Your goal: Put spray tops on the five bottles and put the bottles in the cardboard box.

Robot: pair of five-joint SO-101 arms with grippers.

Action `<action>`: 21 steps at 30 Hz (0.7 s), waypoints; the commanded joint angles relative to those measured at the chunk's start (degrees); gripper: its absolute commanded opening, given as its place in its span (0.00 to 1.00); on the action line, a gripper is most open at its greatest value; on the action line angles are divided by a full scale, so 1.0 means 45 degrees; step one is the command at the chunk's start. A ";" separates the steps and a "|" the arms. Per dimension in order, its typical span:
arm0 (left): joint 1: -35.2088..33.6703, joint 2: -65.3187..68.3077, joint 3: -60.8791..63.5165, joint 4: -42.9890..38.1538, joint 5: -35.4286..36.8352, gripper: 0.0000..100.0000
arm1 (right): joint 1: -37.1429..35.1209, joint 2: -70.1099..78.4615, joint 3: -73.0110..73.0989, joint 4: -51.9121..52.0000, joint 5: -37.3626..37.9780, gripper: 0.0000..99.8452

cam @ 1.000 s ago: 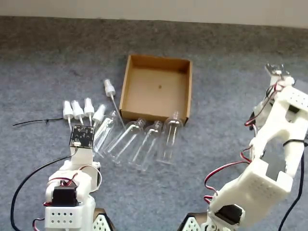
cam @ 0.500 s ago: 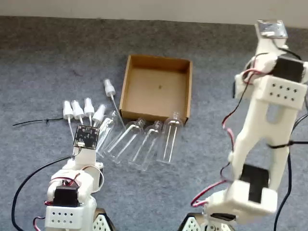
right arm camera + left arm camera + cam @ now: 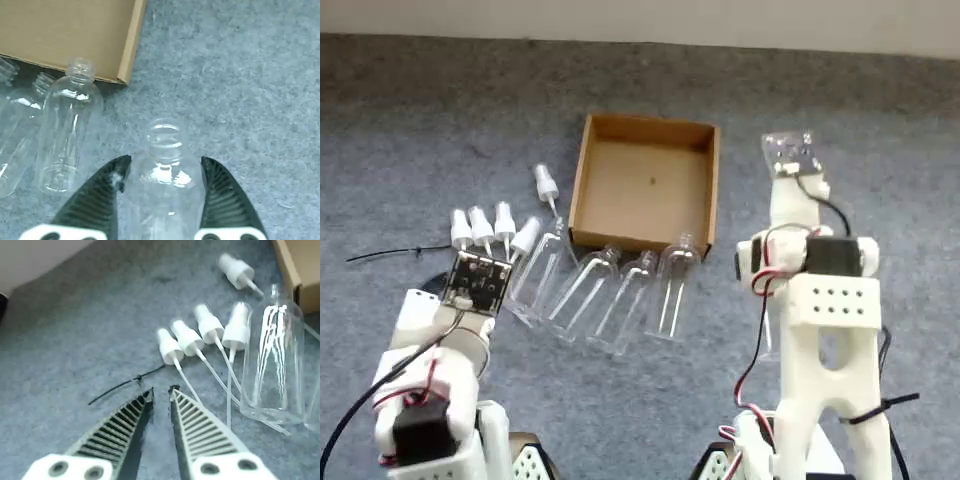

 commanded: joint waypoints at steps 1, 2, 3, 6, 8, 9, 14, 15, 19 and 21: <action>-0.0186 0.2569 -0.3194 0.1016 -0.0059 0.12 | -0.0791 -0.1045 0.0615 -0.0694 -0.0313 0.07; -0.0186 0.3741 -0.3937 0.1289 -0.0059 0.13 | -0.0889 -0.1162 0.0752 -0.0752 -0.0313 0.07; -0.0166 0.4972 -0.4718 0.1543 0.0000 0.14 | -0.0967 -0.1260 0.0850 -0.0752 -0.0313 0.07; -0.0166 0.8938 -0.7219 0.2071 0.0020 0.14 | -0.1006 -0.1416 0.0928 -0.0752 -0.0313 0.07; -0.0166 1.1516 -0.9035 0.2188 0.0274 0.14 | -0.1006 -0.1416 0.0928 -0.0752 -0.0313 0.07; -0.0166 1.2806 -1.0012 0.2188 0.0664 0.14 | -0.1006 -0.1416 0.0928 -0.0752 -0.0313 0.07; 0.0107 1.8667 -1.4466 0.2208 0.3321 0.14 | -0.1006 -0.1416 0.0928 -0.0752 -0.0293 0.07; 0.0342 1.9683 -1.5209 0.2208 0.3692 0.14 | -0.1006 -0.1416 0.0928 -0.0752 -0.0254 0.07; 0.1495 2.2847 -1.8042 0.2168 0.5158 0.14 | -0.1026 -0.1416 0.0947 -0.0752 -0.0234 0.07; 0.1905 2.4274 -1.9331 0.2090 0.5958 0.14 | -0.1026 -0.1416 0.0947 -0.0752 -0.0234 0.07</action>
